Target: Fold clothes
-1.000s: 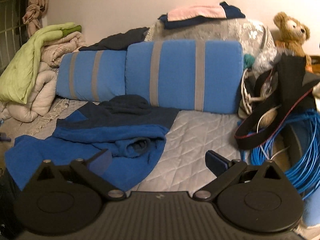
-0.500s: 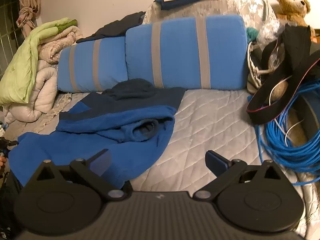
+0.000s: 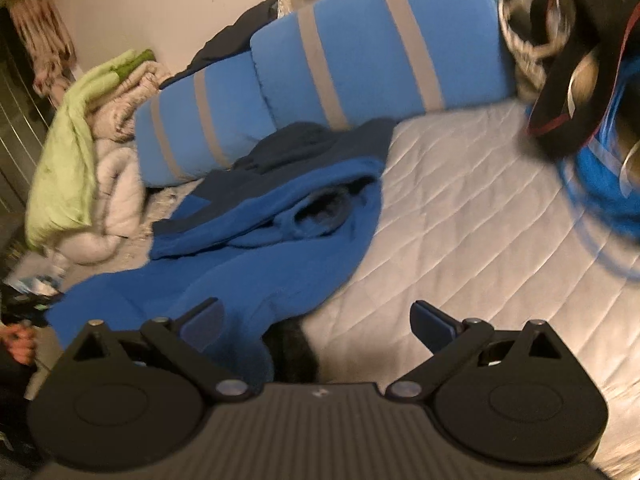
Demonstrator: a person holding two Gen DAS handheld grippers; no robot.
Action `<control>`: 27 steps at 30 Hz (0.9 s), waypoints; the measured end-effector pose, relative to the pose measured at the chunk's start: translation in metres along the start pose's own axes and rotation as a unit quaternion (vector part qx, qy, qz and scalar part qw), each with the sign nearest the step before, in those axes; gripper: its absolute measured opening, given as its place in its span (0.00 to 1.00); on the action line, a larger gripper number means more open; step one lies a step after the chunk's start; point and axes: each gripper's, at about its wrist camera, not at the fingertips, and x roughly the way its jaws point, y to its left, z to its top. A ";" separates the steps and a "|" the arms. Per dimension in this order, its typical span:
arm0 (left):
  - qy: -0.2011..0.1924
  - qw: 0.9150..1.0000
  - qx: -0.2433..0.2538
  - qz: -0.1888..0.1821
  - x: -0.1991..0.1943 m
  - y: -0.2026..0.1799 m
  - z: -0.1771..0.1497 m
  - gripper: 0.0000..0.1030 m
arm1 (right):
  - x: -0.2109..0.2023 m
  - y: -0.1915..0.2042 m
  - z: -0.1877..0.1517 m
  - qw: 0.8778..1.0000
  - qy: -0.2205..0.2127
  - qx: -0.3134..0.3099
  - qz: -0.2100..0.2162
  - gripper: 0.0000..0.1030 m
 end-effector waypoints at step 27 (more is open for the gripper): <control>-0.022 1.000 -0.021 -0.003 -0.015 -0.017 0.005 0.06 | -0.001 0.015 -0.021 0.984 -0.035 0.069 0.164 0.08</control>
